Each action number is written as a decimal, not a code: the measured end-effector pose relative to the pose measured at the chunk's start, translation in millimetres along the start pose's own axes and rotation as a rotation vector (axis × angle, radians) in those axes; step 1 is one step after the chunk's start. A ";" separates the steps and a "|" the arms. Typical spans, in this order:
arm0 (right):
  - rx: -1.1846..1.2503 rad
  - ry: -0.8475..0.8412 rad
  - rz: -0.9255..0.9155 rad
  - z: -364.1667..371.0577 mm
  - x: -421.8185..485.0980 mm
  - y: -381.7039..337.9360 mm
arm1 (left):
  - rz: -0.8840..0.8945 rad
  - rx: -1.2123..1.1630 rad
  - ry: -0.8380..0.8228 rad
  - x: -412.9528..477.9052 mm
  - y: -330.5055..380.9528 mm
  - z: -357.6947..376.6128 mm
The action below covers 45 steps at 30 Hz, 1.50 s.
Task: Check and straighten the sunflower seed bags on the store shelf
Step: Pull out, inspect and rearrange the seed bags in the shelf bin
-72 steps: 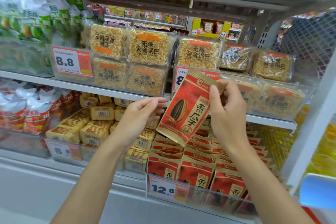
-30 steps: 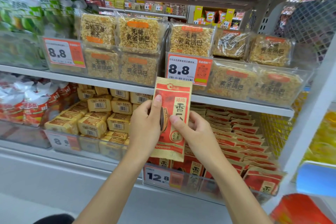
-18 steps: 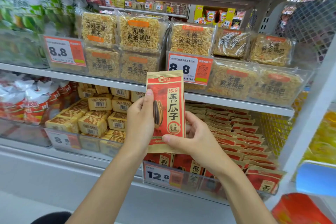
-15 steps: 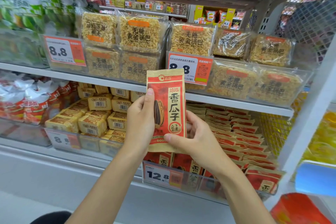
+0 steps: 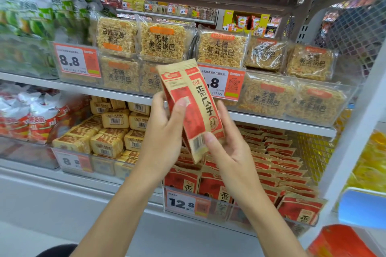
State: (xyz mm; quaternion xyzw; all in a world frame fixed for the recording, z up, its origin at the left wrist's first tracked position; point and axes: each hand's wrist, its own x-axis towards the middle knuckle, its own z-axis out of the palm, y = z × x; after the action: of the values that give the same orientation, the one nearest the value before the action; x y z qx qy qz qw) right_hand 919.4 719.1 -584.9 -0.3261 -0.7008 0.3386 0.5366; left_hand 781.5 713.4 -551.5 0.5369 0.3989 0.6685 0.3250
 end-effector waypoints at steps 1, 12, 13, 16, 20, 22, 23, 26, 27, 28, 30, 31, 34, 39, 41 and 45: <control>0.025 0.033 0.044 -1.8 1.2 0.1 | -0.054 -0.065 0.008 1.9 -1.3 -1.5; 0.005 -0.126 0.227 -4.4 1.1 6.1 | -0.134 0.002 -0.002 7.9 -29.6 -4.5; -0.004 -0.136 0.221 -5.3 0.7 5.6 | -0.121 0.046 -0.032 8.1 -30.9 -4.4; 0.128 -0.079 0.222 -6.6 0.3 3.9 | -0.107 0.126 -0.133 7.3 -35.5 -0.9; 0.123 -0.015 0.195 -7.3 1.9 4.6 | -0.093 0.138 -0.177 6.9 -38.0 2.7; 0.118 -0.015 0.188 -7.5 2.3 5.9 | -0.088 0.134 -0.195 7.0 -38.3 1.7; 0.123 -0.018 0.187 -8.1 2.6 6.5 | -0.087 0.129 -0.206 6.9 -38.1 0.8; 0.143 -0.035 0.194 -12.9 3.8 3.6 | -0.082 0.104 -0.259 7.6 -37.1 -3.0; 0.146 -0.030 0.195 -15.5 4.6 2.6 | -0.074 0.105 -0.285 8.1 -36.4 -5.2; 0.154 -0.012 0.196 -18.1 5.0 1.6 | -0.068 0.113 -0.317 8.8 -36.0 -7.4; 0.179 0.073 0.205 -22.4 7.0 0.6 | -0.072 0.129 -0.394 9.0 -35.2 -10.2; 0.173 0.119 0.204 -24.0 7.8 1.6 | -0.086 0.127 -0.424 8.5 -34.8 -11.2; 0.111 0.188 0.192 -24.9 7.4 2.6 | -0.159 0.078 -0.465 8.2 -31.6 -12.1; -0.028 0.218 0.120 -19.5 8.7 -1.0 | 0.214 0.509 -0.083 -4.3 -29.6 3.9; -0.005 0.130 0.089 -14.6 7.1 -4.4 | 0.453 0.725 0.001 -14.5 -22.1 15.4; 0.268 0.235 0.225 -23.8 9.2 -9.4 | 0.361 0.643 -0.483 -14.9 -14.2 16.6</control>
State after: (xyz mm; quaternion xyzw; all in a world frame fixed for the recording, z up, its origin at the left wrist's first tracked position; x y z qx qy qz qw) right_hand 939.7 724.3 -567.7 -0.3651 -0.5410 0.4462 0.6122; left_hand 801.0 710.3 -569.1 0.8128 0.3990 0.4116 0.1033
